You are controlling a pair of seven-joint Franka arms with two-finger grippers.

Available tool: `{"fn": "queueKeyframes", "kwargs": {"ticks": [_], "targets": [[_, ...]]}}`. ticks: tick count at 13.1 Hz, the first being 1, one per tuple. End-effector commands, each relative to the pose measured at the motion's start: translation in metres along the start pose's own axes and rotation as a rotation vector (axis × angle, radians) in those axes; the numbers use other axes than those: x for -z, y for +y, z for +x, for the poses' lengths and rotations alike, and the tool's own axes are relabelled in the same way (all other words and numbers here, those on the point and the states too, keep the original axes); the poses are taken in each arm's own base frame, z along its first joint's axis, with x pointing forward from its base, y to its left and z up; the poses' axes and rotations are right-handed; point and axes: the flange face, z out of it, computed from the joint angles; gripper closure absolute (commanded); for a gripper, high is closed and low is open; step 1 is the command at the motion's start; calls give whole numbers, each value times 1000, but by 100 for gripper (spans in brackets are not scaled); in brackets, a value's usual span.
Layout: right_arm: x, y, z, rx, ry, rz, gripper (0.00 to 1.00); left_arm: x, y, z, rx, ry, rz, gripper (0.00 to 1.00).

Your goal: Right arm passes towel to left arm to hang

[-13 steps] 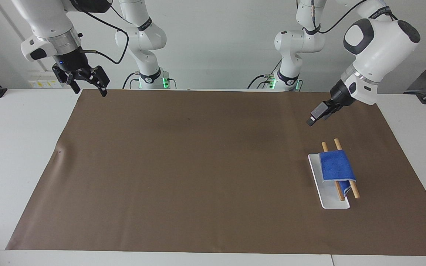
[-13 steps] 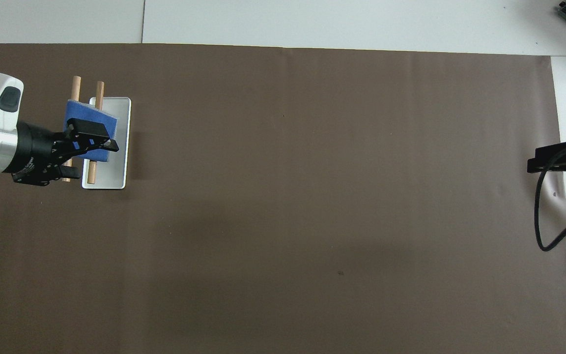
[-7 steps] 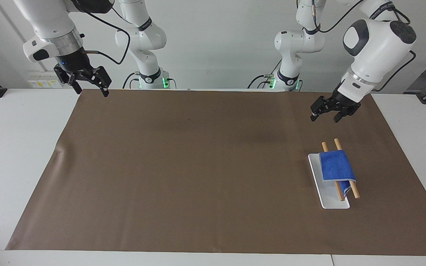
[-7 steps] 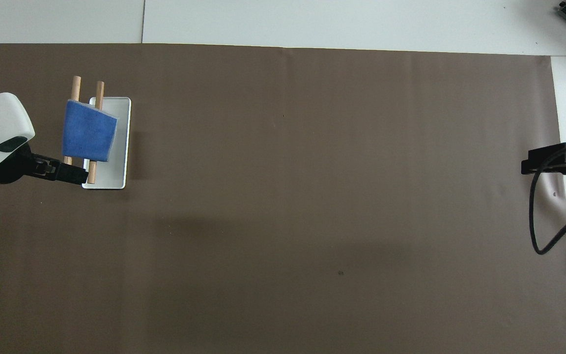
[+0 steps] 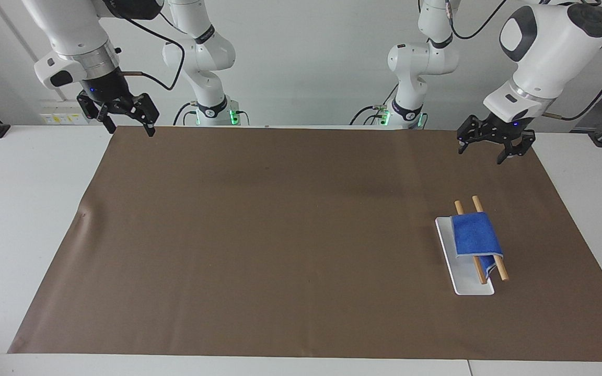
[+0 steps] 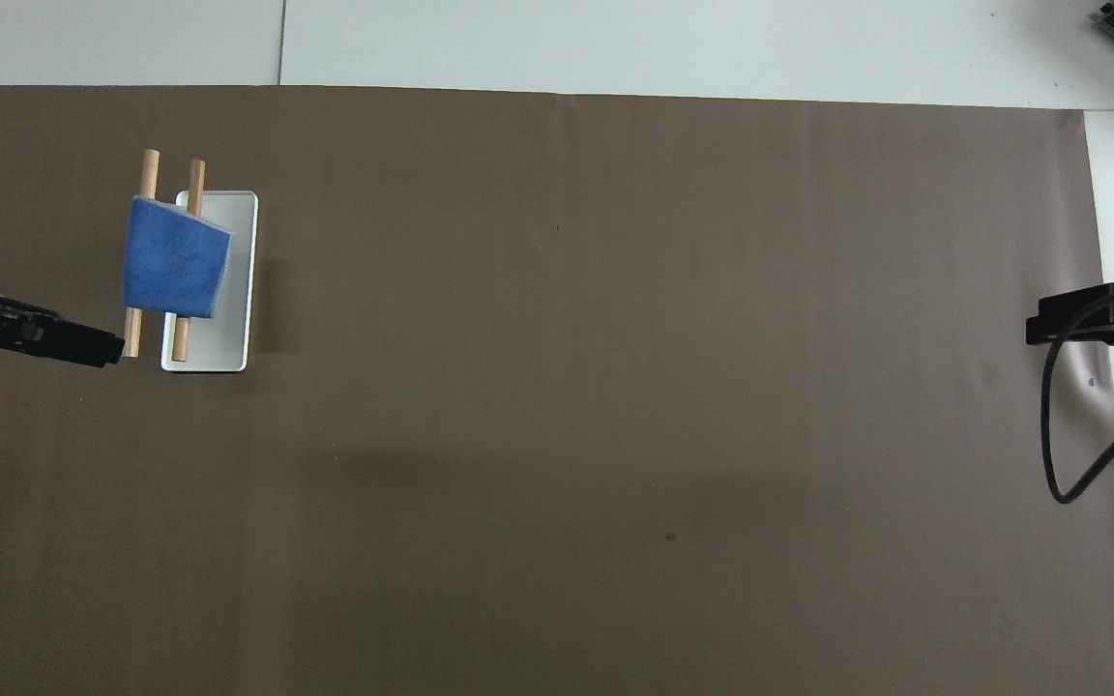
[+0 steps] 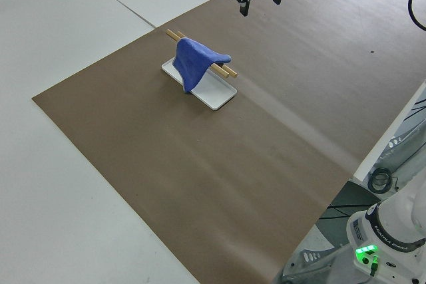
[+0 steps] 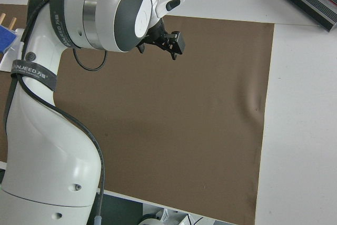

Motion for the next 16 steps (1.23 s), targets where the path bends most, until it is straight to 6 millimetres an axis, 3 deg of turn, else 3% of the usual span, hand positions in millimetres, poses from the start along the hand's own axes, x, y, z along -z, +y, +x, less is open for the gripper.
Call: {"fn": "queueKeyframes", "kwargs": {"ticks": [1, 4, 7, 11, 16], "targets": [[-3, 1, -2, 17, -11, -28, 0, 25, -3, 10, 58, -7, 10, 0], [-2, 1, -3, 16, -11, -27, 0, 40, -5, 20, 122, -26, 6, 0], [-3, 0, -3, 16, -11, -25, 0, 43, -3, 20, 214, -73, 11, 0], [-4, 0, -4, 14, -14, -19, 0, 47, 10, 9, 275, -96, 30, 0], [-5, 1, -4, 11, -15, -16, 0, 50, -4, -2, 299, -88, 48, 0]]}}
